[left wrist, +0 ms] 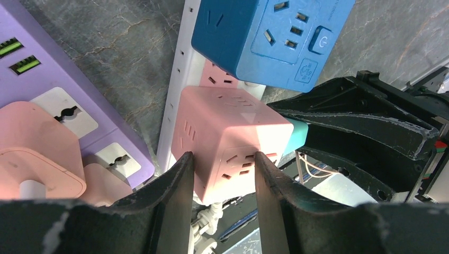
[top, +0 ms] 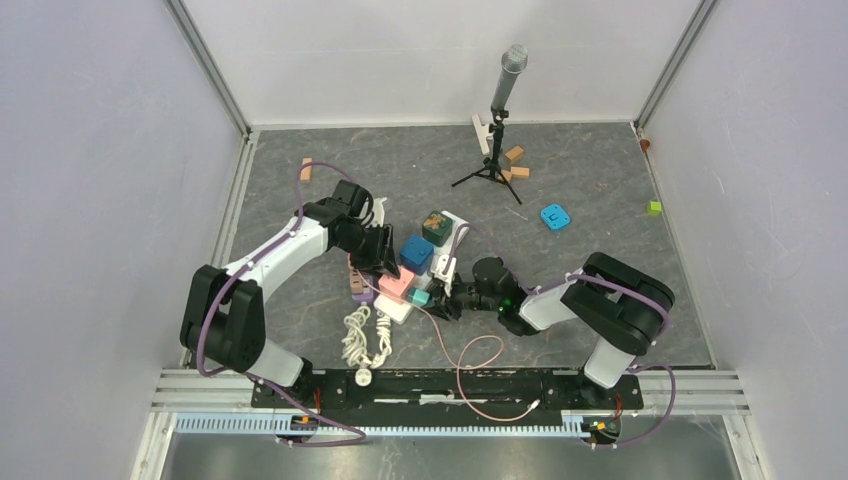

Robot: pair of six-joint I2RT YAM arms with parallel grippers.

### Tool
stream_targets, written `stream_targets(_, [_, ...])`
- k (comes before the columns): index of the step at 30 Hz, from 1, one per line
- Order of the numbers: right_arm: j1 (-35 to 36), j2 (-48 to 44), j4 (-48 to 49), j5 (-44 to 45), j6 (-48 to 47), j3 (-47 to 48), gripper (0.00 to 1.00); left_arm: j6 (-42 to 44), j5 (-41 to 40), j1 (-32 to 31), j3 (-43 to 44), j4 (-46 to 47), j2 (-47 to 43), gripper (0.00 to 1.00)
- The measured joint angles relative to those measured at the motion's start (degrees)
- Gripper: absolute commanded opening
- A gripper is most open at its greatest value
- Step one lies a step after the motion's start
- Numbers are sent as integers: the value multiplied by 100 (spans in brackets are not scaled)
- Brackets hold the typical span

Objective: Insert the plug
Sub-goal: Insert the plug into the socket.

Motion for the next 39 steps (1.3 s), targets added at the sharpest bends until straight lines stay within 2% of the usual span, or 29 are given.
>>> stream_targets(15, [129,-31,-369,450,538,234,0,4,-190,11,2,164,9,4])
stream_targets(30, [444,-33,-1856,1421,756,1121,0,199,-588,11,72,706,74,2])
stream_targets(39, [612,-33,-2352,1965,901,1397,0,308,-612,26,92,855,120,2])
